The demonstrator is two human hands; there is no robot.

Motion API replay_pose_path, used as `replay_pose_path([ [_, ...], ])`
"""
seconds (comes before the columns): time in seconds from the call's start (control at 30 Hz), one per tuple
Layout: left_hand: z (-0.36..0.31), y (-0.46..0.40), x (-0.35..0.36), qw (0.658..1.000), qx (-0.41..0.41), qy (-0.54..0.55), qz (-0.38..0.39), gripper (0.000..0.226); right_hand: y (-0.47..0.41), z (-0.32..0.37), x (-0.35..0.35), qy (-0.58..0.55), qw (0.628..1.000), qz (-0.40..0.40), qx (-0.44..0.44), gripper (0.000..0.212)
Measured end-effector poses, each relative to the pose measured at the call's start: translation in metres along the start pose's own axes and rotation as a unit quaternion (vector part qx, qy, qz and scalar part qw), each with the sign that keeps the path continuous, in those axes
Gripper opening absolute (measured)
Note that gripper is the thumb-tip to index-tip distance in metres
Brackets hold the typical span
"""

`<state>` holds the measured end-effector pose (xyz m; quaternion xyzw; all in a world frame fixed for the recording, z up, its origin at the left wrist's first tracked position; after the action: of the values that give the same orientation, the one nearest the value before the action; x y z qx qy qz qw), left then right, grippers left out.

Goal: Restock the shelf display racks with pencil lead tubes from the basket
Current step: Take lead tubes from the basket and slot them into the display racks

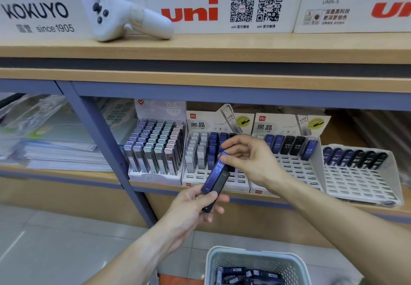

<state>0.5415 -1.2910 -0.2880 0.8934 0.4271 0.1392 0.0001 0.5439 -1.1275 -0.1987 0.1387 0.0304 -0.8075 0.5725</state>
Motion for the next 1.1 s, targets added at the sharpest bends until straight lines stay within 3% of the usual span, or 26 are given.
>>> replay_pose_path([
  [0.3, 0.003, -0.001, -0.003, 1.0, -0.007, -0.004, -0.013, 0.022, 0.0, -0.001, -0.001, 0.037, 0.999, 0.004, -0.005, 0.021],
  [0.43, 0.011, 0.0, -0.012, 0.999, -0.028, -0.023, -0.04, 0.024, 0.002, 0.008, -0.014, 0.023, 0.995, -0.084, -0.051, 0.022],
  [0.53, 0.018, 0.002, -0.025, 0.994, -0.046, -0.018, -0.098, 0.022, 0.008, 0.018, -0.013, 0.108, 0.98, -0.125, -0.112, 0.019],
  [0.73, 0.021, 0.005, -0.045, 0.984, -0.053, -0.015, -0.169, 0.018, 0.013, 0.016, 0.012, 0.235, 0.947, -0.122, -0.179, 0.011],
  [1.1, 0.018, 0.006, -0.049, 0.981, -0.051, -0.024, -0.187, 0.033, 0.012, 0.022, 0.023, 0.276, 0.926, -0.137, -0.216, 0.012],
])
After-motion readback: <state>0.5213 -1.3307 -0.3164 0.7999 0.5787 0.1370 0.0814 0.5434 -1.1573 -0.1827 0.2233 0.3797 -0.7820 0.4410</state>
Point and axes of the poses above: each hand's wrist, its own y-axis away from the middle knuckle, its own x-axis out of the palm, z = x × y, the point moved 9 cm from there along -y, towards the middle knuckle, and after that the axes turned 13 degrees about x, right-handed, at the moved point
